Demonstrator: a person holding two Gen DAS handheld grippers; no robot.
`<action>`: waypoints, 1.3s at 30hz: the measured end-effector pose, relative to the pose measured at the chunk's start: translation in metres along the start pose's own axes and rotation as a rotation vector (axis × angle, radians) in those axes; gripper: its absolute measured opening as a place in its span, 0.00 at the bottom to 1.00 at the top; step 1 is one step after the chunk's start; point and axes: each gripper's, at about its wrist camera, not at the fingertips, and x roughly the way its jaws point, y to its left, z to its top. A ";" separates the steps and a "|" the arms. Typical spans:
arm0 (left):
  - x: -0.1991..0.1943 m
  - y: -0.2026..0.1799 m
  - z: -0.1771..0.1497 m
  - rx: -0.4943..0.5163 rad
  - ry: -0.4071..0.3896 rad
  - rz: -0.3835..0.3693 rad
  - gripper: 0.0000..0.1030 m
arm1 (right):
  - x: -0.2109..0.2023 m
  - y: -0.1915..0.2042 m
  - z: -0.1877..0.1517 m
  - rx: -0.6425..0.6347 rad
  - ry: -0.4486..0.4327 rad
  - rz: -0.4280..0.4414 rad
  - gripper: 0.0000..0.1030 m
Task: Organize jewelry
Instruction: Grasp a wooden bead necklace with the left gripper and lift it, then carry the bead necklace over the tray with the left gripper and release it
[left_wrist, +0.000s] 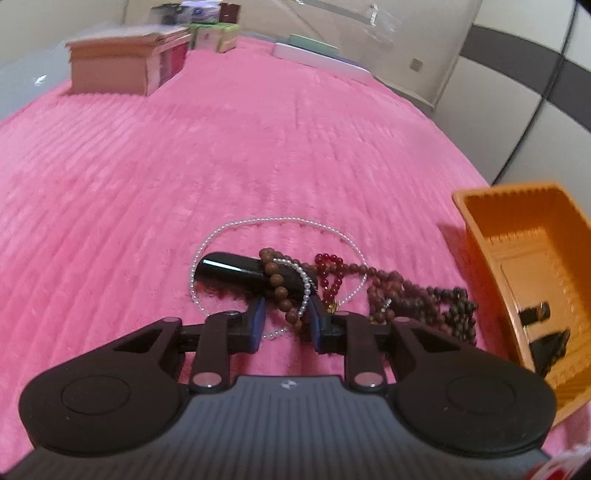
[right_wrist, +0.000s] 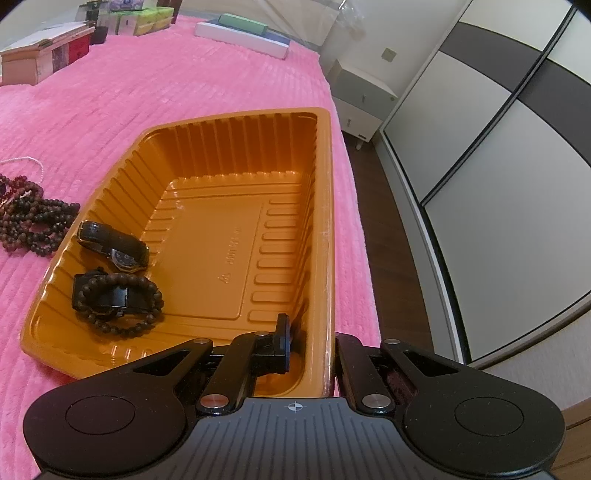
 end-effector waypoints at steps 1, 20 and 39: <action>0.001 0.000 0.000 0.008 0.005 -0.004 0.08 | 0.001 0.000 0.000 0.000 0.001 0.000 0.06; -0.092 -0.014 0.056 0.279 -0.144 -0.097 0.06 | -0.001 0.003 0.000 -0.013 -0.012 -0.014 0.06; -0.167 -0.105 0.117 0.496 -0.301 -0.317 0.06 | -0.005 0.004 0.003 -0.013 -0.032 -0.013 0.06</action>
